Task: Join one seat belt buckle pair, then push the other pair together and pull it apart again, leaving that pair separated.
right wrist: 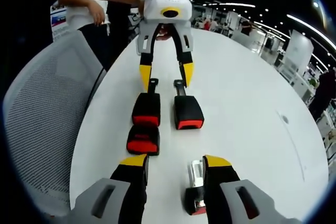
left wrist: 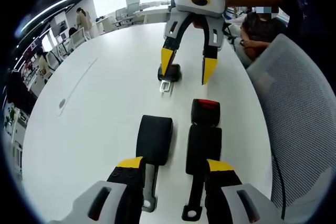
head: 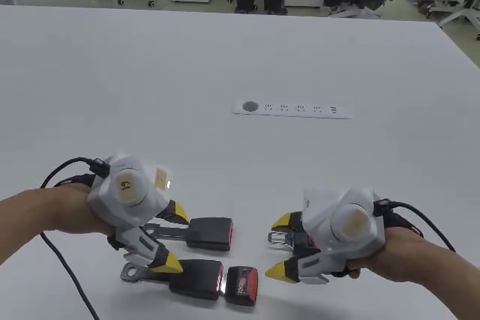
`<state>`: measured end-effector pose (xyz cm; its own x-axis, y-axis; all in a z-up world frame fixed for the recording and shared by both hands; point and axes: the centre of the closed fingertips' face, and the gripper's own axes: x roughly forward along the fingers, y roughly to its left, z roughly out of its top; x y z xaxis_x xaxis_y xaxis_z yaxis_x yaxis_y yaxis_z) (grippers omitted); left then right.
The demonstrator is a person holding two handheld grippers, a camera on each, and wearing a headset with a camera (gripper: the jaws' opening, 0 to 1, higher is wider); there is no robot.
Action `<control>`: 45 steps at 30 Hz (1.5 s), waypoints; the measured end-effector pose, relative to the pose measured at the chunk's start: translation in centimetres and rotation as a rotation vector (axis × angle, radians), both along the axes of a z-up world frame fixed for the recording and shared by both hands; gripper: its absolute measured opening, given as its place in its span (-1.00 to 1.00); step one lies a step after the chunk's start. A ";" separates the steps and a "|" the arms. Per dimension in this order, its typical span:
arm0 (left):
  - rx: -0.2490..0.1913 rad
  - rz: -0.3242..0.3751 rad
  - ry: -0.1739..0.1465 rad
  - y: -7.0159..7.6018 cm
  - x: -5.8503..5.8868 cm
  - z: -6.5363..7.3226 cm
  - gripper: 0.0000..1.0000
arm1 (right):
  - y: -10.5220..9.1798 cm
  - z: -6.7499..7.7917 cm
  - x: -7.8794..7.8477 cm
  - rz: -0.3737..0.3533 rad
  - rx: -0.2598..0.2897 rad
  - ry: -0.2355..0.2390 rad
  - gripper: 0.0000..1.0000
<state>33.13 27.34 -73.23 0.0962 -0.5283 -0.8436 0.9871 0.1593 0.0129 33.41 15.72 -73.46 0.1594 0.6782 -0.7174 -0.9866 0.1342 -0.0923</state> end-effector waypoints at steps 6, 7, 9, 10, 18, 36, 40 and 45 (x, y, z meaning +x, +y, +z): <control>0.005 0.009 -0.012 0.1 1.3 0.0 -0.07 | -1.4 -0.4 1.0 -0.011 -0.023 0.001 -0.22; 0.007 0.008 -0.012 0.0 1.5 0.0 -0.07 | -1.7 -0.5 1.3 -0.014 -0.028 0.002 -0.22; 0.012 0.008 -0.012 0.3 2.1 -0.2 -0.07 | -2.1 -0.7 1.5 -0.014 -0.038 0.004 -0.22; 0.014 0.006 -0.012 0.1 2.1 -0.2 -0.07 | -2.3 -0.7 1.6 -0.015 -0.043 0.005 -0.22; 0.043 -0.010 0.000 -0.4 3.2 -0.9 -0.06 | -4.1 -1.5 2.5 -0.013 -0.087 0.013 -0.23; 0.120 -0.067 0.058 -0.5 4.0 -3.7 -0.29 | -6.7 -3.7 3.3 0.022 -0.173 0.052 -0.37; 0.127 -0.074 0.068 -0.5 3.8 -3.9 -0.33 | -6.8 -4.0 3.4 0.023 -0.173 0.057 -0.37; 0.130 -0.083 0.074 -0.4 3.7 -4.2 -0.36 | -6.8 -3.9 3.3 0.029 -0.171 0.055 -0.38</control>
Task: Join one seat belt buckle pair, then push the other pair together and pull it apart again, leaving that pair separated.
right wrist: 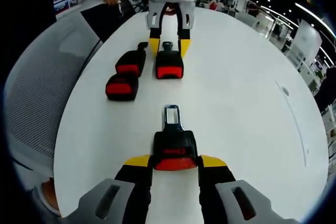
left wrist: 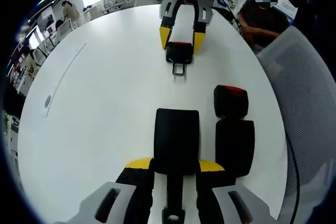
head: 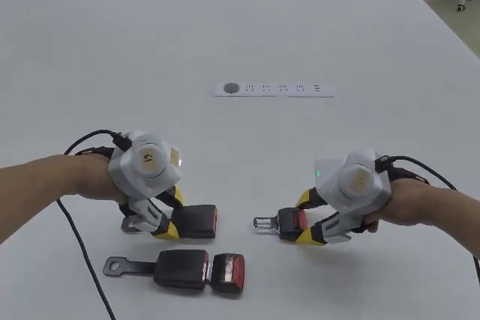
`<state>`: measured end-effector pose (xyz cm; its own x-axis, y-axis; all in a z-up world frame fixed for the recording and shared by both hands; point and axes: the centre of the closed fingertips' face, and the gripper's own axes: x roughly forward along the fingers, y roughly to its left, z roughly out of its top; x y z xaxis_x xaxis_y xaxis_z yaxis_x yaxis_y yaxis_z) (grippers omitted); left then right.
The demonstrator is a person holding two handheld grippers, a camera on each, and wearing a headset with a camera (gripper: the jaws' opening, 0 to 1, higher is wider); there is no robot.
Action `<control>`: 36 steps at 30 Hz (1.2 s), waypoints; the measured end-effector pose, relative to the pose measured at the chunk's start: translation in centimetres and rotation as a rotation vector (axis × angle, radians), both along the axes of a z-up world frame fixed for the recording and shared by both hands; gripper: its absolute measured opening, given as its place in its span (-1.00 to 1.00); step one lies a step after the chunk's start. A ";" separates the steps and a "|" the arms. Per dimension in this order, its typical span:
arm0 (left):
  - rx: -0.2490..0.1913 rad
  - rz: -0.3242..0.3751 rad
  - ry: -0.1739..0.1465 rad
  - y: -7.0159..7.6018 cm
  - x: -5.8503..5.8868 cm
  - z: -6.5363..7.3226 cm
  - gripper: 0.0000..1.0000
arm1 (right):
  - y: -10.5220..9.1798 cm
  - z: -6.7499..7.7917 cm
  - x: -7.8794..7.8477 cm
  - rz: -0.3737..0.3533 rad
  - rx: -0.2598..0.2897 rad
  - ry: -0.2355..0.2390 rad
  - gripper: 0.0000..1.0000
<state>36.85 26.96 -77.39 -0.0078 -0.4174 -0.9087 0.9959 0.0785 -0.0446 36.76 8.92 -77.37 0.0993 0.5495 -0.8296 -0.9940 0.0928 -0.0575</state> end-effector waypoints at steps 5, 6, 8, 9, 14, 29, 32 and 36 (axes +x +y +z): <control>0.001 -0.004 0.003 0.1 0.1 -0.2 -0.36 | 0.1 0.0 0.0 0.005 0.001 -0.002 -0.38; 0.002 -0.006 0.003 0.1 0.2 -0.2 -0.36 | 0.2 0.0 0.0 0.007 0.002 -0.003 -0.39; 0.004 -0.010 0.003 0.1 0.1 -0.2 -0.37 | 0.2 -0.1 0.1 0.007 0.003 -0.003 -0.39; 0.005 -0.008 0.004 0.0 0.1 -0.2 -0.37 | 0.3 -0.1 0.1 0.006 0.003 -0.002 -0.39; 0.020 -0.020 0.004 -0.1 -0.1 -0.2 -0.37 | 0.7 -0.1 0.0 0.008 0.004 -0.005 -0.39; 0.034 -0.024 0.001 0.1 0.0 -0.5 -0.37 | 2.6 0.1 -0.1 0.003 0.023 -0.007 -0.39; 0.028 -0.016 0.001 0.1 0.1 -0.6 -0.37 | 3.2 0.3 -0.2 0.009 0.030 -0.010 -0.39; 0.032 -0.013 0.000 0.1 0.1 -0.6 -0.37 | 3.8 0.2 0.0 0.010 0.037 -0.011 -0.39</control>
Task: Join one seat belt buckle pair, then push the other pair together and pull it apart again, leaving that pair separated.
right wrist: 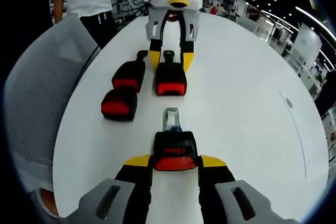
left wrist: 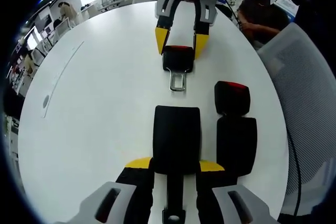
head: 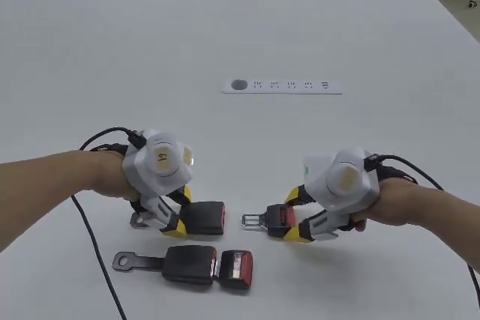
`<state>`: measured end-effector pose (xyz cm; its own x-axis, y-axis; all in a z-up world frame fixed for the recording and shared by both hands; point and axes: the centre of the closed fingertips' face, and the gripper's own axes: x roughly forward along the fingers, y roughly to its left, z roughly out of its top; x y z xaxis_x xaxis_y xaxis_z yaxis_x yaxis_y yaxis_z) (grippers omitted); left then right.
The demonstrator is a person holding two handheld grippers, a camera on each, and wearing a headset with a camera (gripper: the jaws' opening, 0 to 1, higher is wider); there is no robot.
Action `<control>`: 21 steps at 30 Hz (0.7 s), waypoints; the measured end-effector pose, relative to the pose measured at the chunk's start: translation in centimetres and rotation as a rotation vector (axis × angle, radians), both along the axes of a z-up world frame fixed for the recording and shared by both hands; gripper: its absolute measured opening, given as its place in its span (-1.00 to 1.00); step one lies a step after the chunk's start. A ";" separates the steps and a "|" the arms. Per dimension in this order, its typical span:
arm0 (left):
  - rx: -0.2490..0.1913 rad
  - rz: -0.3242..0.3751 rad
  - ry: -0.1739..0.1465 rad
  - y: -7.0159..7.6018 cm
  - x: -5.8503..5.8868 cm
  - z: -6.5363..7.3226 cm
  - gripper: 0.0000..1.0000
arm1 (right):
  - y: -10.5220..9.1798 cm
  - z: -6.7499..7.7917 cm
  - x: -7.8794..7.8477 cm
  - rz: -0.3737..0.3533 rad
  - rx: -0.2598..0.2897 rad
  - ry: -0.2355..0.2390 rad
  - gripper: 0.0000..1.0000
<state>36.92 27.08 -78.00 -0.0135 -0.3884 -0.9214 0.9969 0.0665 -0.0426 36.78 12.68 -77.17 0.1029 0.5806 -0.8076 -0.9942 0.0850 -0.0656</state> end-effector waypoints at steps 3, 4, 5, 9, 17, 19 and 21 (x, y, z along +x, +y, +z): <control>0.006 -0.002 0.001 0.0 0.0 0.0 -0.37 | 0.6 0.0 -0.2 0.006 0.004 -0.001 -0.39; 0.008 -0.003 0.001 0.0 0.0 0.0 -0.37 | 0.7 0.0 -0.2 0.006 0.004 -0.002 -0.39; 0.010 -0.003 0.001 0.0 0.0 0.0 -0.37 | 0.9 0.0 -0.3 0.007 0.005 -0.003 -0.39; 0.014 -0.003 0.001 -0.1 -0.1 0.0 -0.37 | 1.5 0.0 0.0 0.011 0.008 -0.007 -0.39; 0.015 0.003 -0.001 0.0 -0.1 -0.1 -0.37 | 3.0 0.2 0.1 0.028 0.008 -0.023 -0.39; 0.015 0.005 -0.002 0.0 0.0 -0.1 -0.37 | 3.2 0.2 0.2 0.028 0.007 -0.024 -0.39; 0.013 0.010 -0.003 -0.1 -0.1 -0.1 -0.37 | 3.6 0.2 0.1 0.028 0.011 -0.024 -0.39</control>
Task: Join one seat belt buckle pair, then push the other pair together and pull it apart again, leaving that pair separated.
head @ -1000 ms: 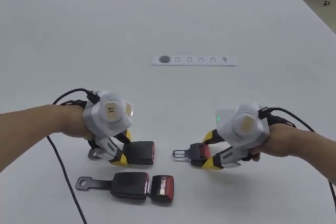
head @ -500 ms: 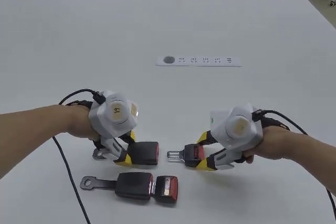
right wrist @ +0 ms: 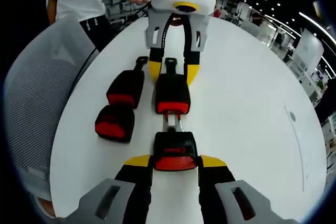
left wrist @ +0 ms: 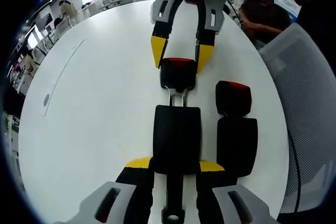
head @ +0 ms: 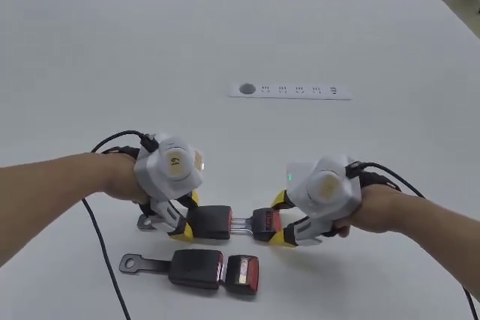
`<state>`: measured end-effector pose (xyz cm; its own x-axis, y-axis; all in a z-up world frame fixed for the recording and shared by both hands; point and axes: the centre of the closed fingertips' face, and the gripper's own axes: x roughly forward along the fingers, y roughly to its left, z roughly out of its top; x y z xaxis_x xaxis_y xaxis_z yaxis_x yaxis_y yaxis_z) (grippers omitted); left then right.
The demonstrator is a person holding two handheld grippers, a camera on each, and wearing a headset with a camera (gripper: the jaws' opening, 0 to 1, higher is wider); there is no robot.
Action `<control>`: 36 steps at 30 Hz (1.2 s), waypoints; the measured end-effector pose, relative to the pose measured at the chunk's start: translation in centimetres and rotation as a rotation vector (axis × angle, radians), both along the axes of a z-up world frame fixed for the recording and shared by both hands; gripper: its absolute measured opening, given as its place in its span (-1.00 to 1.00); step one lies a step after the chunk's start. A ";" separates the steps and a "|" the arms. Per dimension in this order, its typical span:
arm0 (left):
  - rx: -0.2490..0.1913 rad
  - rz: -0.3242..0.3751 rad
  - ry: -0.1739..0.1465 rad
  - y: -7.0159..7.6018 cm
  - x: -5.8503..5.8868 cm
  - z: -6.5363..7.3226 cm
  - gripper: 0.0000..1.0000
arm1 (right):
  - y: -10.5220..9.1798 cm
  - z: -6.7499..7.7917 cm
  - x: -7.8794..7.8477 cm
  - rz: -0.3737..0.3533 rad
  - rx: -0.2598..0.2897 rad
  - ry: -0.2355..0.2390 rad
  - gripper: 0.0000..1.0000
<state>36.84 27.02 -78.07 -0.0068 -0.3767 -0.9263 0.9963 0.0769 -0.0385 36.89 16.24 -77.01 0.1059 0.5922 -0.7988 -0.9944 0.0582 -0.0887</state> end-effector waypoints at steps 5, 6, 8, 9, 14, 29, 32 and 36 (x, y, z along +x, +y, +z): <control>-0.002 0.005 -0.004 0.0 0.0 0.0 -0.37 | 0.9 -0.2 0.0 -0.007 0.013 0.002 -0.39; -0.002 0.005 -0.005 0.0 0.0 0.0 -0.37 | 1.0 -0.2 0.1 -0.014 0.015 0.001 -0.39; -0.002 0.006 -0.005 0.1 0.0 -0.1 -0.37 | 0.9 -0.4 -0.1 -0.009 0.004 -0.004 -0.39; -0.004 0.007 -0.006 0.1 0.1 -0.1 -0.37 | 0.8 -0.3 -0.3 -0.013 0.005 -0.001 -0.39; -0.002 0.005 -0.009 0.1 0.1 -0.2 -0.37 | 0.8 -0.3 -0.2 -0.023 0.007 -0.002 -0.41; -0.014 -0.011 -0.015 -0.1 0.0 -0.1 -0.39 | 1.3 -0.1 -0.3 -0.057 -0.010 0.010 -0.44; -0.012 -0.009 -0.015 -0.1 0.0 -0.1 -0.39 | 1.8 -0.4 -0.1 -0.052 -0.015 0.008 -0.44; -0.014 -0.003 -0.018 -0.1 -0.1 -0.1 -0.40 | 2.4 -0.3 -0.1 -0.048 -0.018 0.009 -0.45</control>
